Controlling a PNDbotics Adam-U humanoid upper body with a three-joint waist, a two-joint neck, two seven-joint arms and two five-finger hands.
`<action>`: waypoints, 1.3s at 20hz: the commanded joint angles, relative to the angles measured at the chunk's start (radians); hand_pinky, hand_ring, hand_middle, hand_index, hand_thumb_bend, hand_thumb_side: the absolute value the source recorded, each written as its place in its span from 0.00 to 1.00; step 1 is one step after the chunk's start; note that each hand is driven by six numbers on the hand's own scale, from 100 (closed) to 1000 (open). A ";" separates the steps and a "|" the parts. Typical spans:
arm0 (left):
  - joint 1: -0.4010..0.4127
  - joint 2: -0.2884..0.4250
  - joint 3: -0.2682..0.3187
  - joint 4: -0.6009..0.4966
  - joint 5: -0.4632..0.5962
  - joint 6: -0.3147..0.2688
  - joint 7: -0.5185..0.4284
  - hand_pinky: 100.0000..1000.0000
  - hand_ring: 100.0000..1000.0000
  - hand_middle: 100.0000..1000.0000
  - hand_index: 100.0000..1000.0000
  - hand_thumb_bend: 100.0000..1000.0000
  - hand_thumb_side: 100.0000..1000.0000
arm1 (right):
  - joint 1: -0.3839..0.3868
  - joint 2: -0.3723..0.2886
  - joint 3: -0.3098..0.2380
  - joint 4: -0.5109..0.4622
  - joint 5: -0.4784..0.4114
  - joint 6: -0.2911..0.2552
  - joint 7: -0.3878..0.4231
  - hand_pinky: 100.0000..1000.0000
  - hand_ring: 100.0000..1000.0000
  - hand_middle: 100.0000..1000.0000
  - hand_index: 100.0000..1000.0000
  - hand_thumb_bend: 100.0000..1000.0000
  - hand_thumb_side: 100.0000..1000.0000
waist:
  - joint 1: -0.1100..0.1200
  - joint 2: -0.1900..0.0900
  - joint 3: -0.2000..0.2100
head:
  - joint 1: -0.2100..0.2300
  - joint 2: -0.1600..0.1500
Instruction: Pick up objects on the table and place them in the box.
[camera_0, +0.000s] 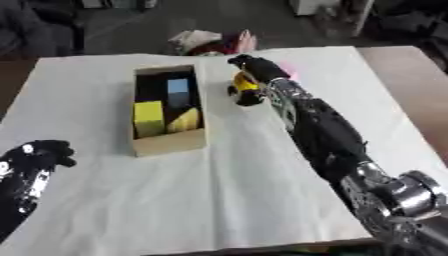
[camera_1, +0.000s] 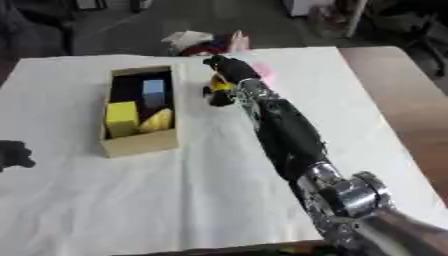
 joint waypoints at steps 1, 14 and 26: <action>-0.013 0.003 0.001 -0.021 0.002 -0.001 -0.002 0.76 0.58 0.58 0.71 0.00 0.66 | -0.018 -0.014 0.014 0.005 0.056 0.044 0.022 0.83 0.82 0.95 0.98 0.17 0.33 | 0.002 -0.010 0.002 | -0.004 0.005; -0.012 0.001 0.000 -0.020 0.002 -0.001 -0.003 0.76 0.58 0.58 0.71 0.00 0.66 | -0.003 0.001 -0.047 -0.009 0.228 0.160 0.012 0.60 0.49 0.44 0.66 0.09 0.00 | 0.003 -0.008 0.002 | -0.006 0.005; -0.013 0.001 0.000 -0.020 0.003 -0.001 -0.002 0.76 0.58 0.58 0.71 0.00 0.66 | -0.034 0.044 -0.022 -0.184 0.074 0.035 -0.169 0.52 0.35 0.21 0.48 0.00 0.00 | 0.001 -0.011 0.000 | -0.007 0.005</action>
